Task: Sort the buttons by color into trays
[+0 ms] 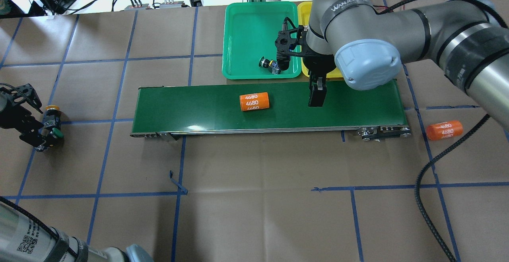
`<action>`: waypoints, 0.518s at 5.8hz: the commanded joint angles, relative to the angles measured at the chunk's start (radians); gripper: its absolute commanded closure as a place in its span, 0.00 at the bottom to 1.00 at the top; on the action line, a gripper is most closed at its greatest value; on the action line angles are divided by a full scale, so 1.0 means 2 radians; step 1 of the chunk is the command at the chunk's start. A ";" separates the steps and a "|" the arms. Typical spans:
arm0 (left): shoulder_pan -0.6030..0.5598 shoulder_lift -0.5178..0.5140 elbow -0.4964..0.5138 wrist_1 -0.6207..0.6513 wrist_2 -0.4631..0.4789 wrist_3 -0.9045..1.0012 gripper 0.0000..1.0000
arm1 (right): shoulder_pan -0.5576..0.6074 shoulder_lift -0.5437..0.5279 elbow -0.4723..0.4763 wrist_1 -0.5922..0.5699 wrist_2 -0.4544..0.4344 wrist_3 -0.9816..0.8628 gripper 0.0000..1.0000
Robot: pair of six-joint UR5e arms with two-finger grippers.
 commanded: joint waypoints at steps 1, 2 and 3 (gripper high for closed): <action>0.000 0.006 -0.014 0.002 0.001 0.000 0.25 | 0.003 -0.002 0.008 -0.029 0.000 -0.002 0.00; 0.000 0.008 -0.028 0.001 0.001 -0.001 0.23 | 0.004 0.001 0.008 -0.035 0.000 -0.011 0.00; 0.001 0.014 -0.037 0.004 0.001 0.003 0.42 | 0.005 0.002 0.008 -0.035 0.000 -0.015 0.00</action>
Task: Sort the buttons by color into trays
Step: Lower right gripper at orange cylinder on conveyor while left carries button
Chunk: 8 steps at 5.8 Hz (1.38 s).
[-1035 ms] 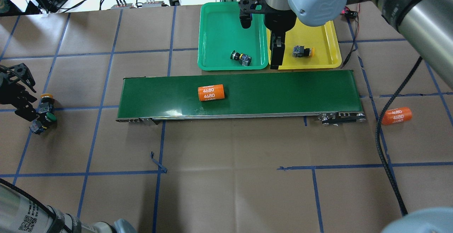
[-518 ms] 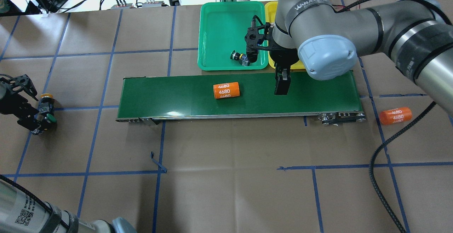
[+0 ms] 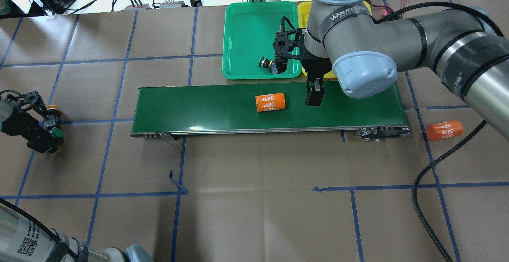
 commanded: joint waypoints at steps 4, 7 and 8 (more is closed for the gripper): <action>-0.023 0.040 0.001 -0.001 -0.004 -0.016 1.00 | 0.000 0.003 0.000 -0.002 0.004 -0.002 0.00; -0.178 0.089 0.002 -0.055 -0.020 -0.008 1.00 | -0.001 0.000 0.000 -0.002 0.002 -0.001 0.00; -0.232 0.090 0.002 -0.065 -0.021 -0.006 1.00 | -0.001 0.000 0.001 -0.002 0.004 0.000 0.00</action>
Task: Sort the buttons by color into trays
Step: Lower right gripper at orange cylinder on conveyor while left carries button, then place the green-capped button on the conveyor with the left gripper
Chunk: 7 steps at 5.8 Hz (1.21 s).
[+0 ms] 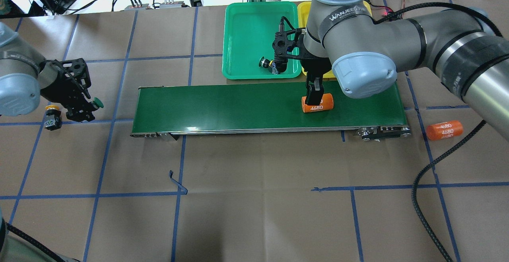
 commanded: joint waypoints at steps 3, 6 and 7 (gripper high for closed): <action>-0.140 -0.013 -0.007 -0.017 -0.004 0.005 0.95 | 0.000 0.000 0.001 0.000 0.003 0.003 0.00; -0.108 0.005 0.002 -0.025 -0.004 -0.001 0.02 | 0.000 0.001 0.001 0.000 0.003 0.003 0.00; -0.064 0.008 0.002 -0.025 -0.016 -0.002 0.02 | 0.000 0.001 0.001 0.001 0.003 0.003 0.00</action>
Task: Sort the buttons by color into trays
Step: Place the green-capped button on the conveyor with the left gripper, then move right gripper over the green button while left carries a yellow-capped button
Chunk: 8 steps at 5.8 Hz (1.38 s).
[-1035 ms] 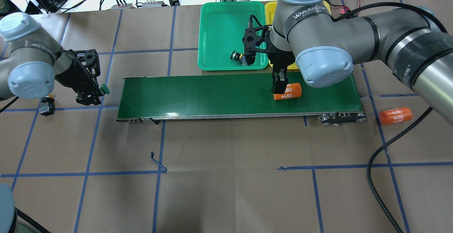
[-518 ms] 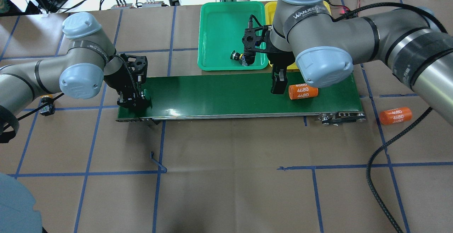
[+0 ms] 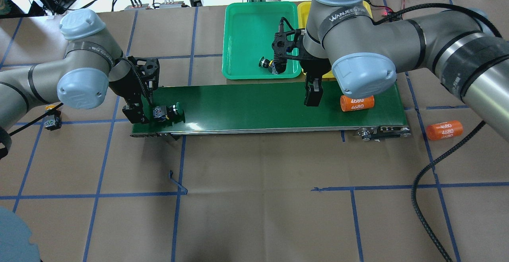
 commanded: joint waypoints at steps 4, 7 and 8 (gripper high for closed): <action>0.213 -0.030 0.004 0.027 -0.039 -0.008 0.02 | 0.001 0.001 0.013 -0.001 0.000 0.002 0.00; 0.220 -0.100 0.089 0.044 -0.031 -0.216 0.02 | 0.008 0.003 0.013 -0.016 0.028 0.005 0.00; 0.220 -0.107 0.101 0.044 -0.015 -0.273 0.02 | 0.019 0.017 0.013 -0.038 0.028 0.042 0.00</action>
